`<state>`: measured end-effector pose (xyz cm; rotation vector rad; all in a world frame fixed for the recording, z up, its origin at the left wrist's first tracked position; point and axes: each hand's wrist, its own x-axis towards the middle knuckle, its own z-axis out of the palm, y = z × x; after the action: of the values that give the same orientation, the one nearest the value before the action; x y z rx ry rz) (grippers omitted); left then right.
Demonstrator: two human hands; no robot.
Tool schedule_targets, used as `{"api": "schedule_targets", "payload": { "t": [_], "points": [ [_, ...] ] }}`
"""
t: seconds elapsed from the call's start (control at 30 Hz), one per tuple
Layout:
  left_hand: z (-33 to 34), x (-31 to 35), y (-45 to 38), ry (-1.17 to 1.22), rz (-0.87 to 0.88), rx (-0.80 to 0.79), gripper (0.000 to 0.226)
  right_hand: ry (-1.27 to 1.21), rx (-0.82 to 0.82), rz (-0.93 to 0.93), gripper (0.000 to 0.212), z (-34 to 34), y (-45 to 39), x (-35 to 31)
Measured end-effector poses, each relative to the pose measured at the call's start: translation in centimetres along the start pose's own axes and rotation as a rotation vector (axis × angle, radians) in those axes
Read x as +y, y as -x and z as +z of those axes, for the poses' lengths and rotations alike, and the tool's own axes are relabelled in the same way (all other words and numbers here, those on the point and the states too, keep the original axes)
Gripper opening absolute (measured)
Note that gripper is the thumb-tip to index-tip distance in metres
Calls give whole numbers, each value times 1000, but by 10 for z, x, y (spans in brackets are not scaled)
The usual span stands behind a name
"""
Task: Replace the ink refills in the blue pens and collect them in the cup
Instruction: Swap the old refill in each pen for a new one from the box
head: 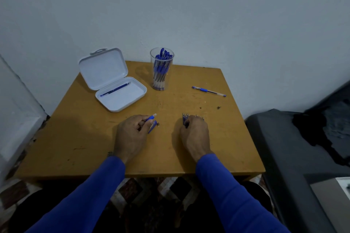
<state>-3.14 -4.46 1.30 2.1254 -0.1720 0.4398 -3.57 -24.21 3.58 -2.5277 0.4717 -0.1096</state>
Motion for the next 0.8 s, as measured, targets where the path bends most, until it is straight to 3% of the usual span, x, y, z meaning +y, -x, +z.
{"api": "schedule_targets", "payload": {
  "t": [0.8],
  "points": [
    [0,-1,0,29,-14,5,17,9,2,-48,17,1,0,-4]
  ]
}}
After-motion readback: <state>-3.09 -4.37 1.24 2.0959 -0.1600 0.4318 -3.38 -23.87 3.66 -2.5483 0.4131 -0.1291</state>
